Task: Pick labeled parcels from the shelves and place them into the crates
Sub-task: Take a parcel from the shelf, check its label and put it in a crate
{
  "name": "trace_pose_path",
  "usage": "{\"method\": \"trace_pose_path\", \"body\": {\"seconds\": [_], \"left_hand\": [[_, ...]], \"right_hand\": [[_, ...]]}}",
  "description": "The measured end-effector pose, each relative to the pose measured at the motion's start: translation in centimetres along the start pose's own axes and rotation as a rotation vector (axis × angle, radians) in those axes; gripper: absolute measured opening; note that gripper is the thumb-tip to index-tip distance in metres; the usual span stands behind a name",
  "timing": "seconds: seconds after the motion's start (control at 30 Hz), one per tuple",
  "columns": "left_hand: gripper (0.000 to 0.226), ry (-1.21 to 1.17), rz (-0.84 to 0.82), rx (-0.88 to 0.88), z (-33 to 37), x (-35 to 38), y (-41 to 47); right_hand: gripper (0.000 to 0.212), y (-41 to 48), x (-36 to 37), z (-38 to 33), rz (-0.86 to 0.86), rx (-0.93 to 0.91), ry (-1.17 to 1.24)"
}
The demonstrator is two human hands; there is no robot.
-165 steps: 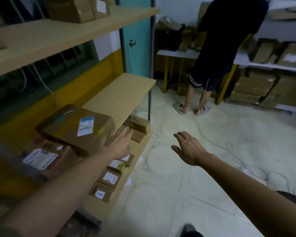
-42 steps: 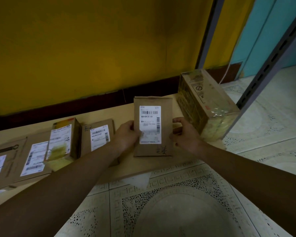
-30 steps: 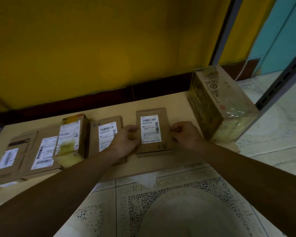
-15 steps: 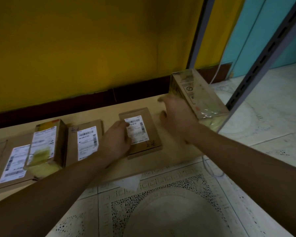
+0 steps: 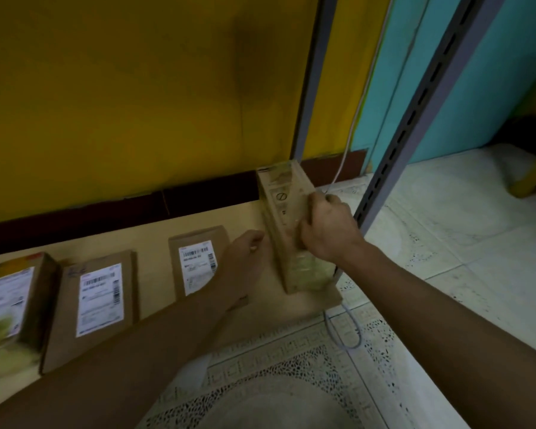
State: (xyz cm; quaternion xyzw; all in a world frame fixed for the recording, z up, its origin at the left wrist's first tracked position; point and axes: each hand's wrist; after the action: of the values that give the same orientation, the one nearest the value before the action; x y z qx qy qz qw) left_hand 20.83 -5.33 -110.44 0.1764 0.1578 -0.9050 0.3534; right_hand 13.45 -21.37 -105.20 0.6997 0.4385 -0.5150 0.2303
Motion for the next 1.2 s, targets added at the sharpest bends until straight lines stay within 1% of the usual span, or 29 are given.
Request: {"method": "trace_pose_path", "body": {"seconds": [0.07, 0.1, 0.13, 0.17, 0.27, 0.33, 0.4, 0.43, 0.57, 0.6, 0.63, 0.7, 0.73, 0.77, 0.8, 0.87, 0.97, 1.03, 1.1, 1.13, 1.2], "left_hand": [[0.031, -0.311, 0.008, -0.086, 1.6, 0.4, 0.4], [0.036, -0.417, -0.01, -0.117, 1.7, 0.5, 0.7], [0.041, -0.475, -0.035, -0.128, 2.0, 0.7, 0.6], [0.041, -0.481, -0.053, -0.124, 2.0, 0.9, 0.4], [0.012, -0.415, -0.042, -0.041, 1.9, 1.6, -0.3], [0.014, -0.433, -0.055, -0.018, 2.1, 1.4, -0.7], [0.011, -0.518, -0.049, -0.016, 2.5, 0.4, -1.1], [0.013, -0.559, -0.042, -0.011, 2.6, -0.3, -1.4], [0.04, -0.614, 0.014, 0.017, 2.1, -2.5, -2.9], [0.043, -0.612, 0.022, 0.033, 1.7, -3.0, -3.2], [0.045, -0.608, 0.03, 0.047, 1.4, -3.5, -3.5], [0.048, -0.605, 0.019, 0.075, 1.1, -4.7, -4.3], [0.049, -0.603, -0.006, 0.086, 0.9, -5.3, -4.7], [0.051, -0.59, -0.034, 0.101, 0.7, -5.8, -5.1], [0.053, -0.567, -0.06, 0.117, 0.6, -6.3, -5.4], [0.061, -0.52, -0.081, 0.153, 0.3, -7.1, -5.8], [0.077, -0.331, -0.099, 0.275, -0.3, -8.0, -6.2], [0.075, -0.29, -0.102, 0.318, -0.1, -8.0, -6.4], [0.07, -0.347, -0.03, 0.291, 0.3, -7.9, -6.4], [0.073, -0.374, 0.014, 0.27, 0.6, -7.9, -6.3], [0.078, -0.323, 0.086, 0.244, 0.6, -8.0, -5.9]], "right_hand": [[0.047, 0.1, -0.2, 0.0, -0.009, -0.05, 0.205], [0.049, 0.1, -0.2, 0.1, -0.022, -0.049, 0.298], [0.049, 0.0, -0.1, 0.2, -0.029, -0.029, 0.369], [0.049, 0.0, 0.1, 0.4, -0.033, 0.006, 0.428], [0.042, -0.1, 0.7, 1.3, -0.059, 0.11, 0.693], [0.031, 0.0, 0.9, 1.7, -0.04, 0.104, 0.854], [0.02, 0.0, 0.8, 1.8, -0.009, 0.048, 0.944], [0.019, 0.0, 0.8, 1.7, 0.007, 0.014, 0.959], [0.015, 0.2, 1.1, 1.8, 0.063, -0.125, 0.963], [0.02, 0.1, 1.2, 1.6, 0.046, -0.117, 0.983], [0.036, 0.0, 1.2, 1.4, 0.011, -0.091, 1.004], [0.081, 0.1, 1.5, 1.4, -0.106, -0.019, 1.03], [0.097, 0.1, 1.6, 1.2, -0.186, 0.003, 1.045], [0.106, -0.2, 1.6, 1.0, -0.268, 0.009, 1.066], [0.11, -0.4, 1.6, 0.9, -0.34, 0.004, 1.096], [0.115, -0.4, 2.2, 1.0, -0.399, -0.028, 1.131], [0.122, -0.1, 2.9, 1.0, -0.354, -0.069, 1.186], [0.11, 0.1, 3.0, 0.7, -0.306, -0.081, 1.174], [0.107, 0.4, 3.3, 0.6, -0.293, -0.123, 1.145], [0.108, 0.3, 3.4, 0.4, -0.282, -0.135, 1.149], [0.109, 0.0, 3.2, 0.0, -0.246, -0.136, 1.166]]}}
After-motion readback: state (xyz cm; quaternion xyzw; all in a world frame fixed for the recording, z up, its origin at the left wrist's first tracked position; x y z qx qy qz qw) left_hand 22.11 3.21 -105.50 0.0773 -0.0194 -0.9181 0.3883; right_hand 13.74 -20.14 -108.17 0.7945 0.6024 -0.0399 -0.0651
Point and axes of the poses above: each hand's wrist, its own y-axis towards the middle knuckle, its own x-axis out of the palm, z = x × y, and after that the axes turned 9 degrees about -z, right-handed
